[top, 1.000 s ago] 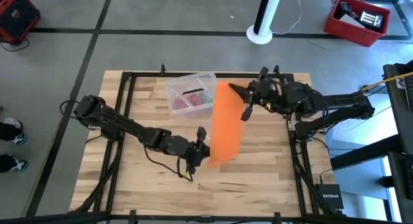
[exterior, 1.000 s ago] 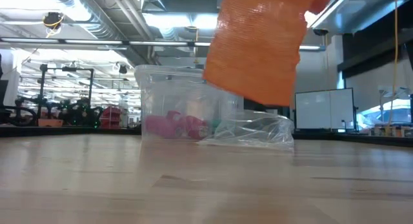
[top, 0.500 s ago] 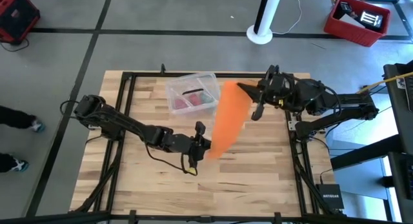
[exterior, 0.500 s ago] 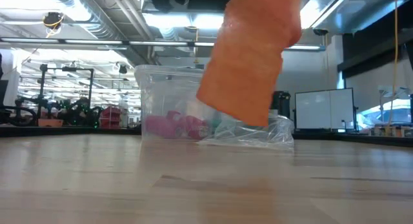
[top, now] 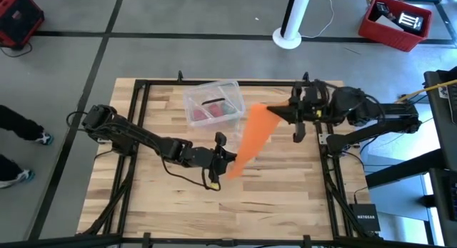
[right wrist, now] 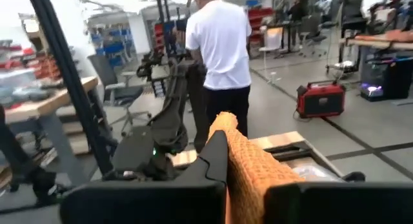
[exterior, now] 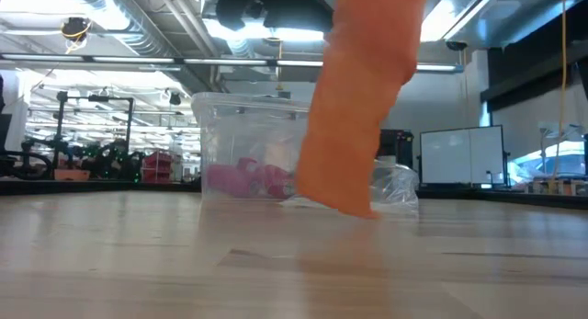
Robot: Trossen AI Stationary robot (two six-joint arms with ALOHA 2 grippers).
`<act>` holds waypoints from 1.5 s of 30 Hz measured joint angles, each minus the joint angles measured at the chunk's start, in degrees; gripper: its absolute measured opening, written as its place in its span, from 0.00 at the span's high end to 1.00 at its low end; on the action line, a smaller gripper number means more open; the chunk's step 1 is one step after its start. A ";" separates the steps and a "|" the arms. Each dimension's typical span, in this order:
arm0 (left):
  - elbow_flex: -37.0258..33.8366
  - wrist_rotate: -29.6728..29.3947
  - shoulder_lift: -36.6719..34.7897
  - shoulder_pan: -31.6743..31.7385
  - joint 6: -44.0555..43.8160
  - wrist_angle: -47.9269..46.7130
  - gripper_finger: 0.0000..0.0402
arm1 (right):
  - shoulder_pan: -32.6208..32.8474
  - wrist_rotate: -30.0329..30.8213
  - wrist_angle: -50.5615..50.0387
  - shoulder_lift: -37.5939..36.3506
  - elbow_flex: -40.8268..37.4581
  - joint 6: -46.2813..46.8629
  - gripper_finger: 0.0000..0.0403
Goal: Roll bandage
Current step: Roll the orange bandage
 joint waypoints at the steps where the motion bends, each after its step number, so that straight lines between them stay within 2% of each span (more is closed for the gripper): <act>1: 0.00 -0.07 0.00 0.02 -0.24 0.12 1.00 | -0.01 0.72 0.04 -0.48 0.00 -0.21 0.99; 5: 0.00 -0.11 0.01 0.02 -0.71 0.05 1.00 | -0.04 5.14 -0.02 -1.29 0.00 -4.09 0.99; 10: 0.00 1.85 0.00 0.02 -3.88 0.88 1.00 | -0.07 6.43 -0.05 -0.82 0.02 -6.31 0.99; 13: 0.00 6.76 0.01 0.02 -5.41 1.46 1.00 | -0.04 9.00 -0.13 0.77 0.02 -8.51 0.99; 17: 0.00 17.52 0.01 0.40 -10.79 1.45 1.00 | -0.04 11.58 -0.12 3.15 0.02 -11.95 0.99; 20: -0.40 19.09 0.01 0.41 -14.85 1.99 1.00 | -0.04 16.05 -0.84 5.70 0.02 -12.26 0.98; 24: -5.45 19.32 0.06 0.20 -20.12 12.01 1.00 | -0.74 20.14 -4.52 9.04 0.02 -12.03 0.92; 28: -11.22 19.15 0.34 -1.03 -23.56 26.48 1.00 | -3.47 21.00 -10.81 12.42 0.02 -6.26 0.77; 30: -13.11 18.83 1.01 -1.45 -24.93 31.66 1.00 | -5.00 20.28 -13.28 14.38 0.02 -3.86 0.68; 32: -13.71 18.65 2.28 -1.66 -25.92 34.25 1.00 | -6.29 17.00 -15.09 16.64 0.02 -1.81 0.60; 37: -13.94 18.53 4.69 -1.38 -27.69 33.82 1.00 | -7.27 2.92 -16.79 21.82 0.02 0.02 0.42; 39: -13.99 18.71 4.73 -1.27 -27.81 34.04 1.00 | -7.21 -3.48 -20.01 22.43 0.00 0.75 0.37; 41: -13.96 18.71 4.63 -1.25 -27.85 34.65 1.00 | -7.15 -7.36 -22.33 22.46 0.00 2.41 0.33; 45: -13.94 18.68 4.63 -1.21 -27.97 34.16 0.98 | -7.17 -6.64 -23.80 22.44 0.00 3.90 0.30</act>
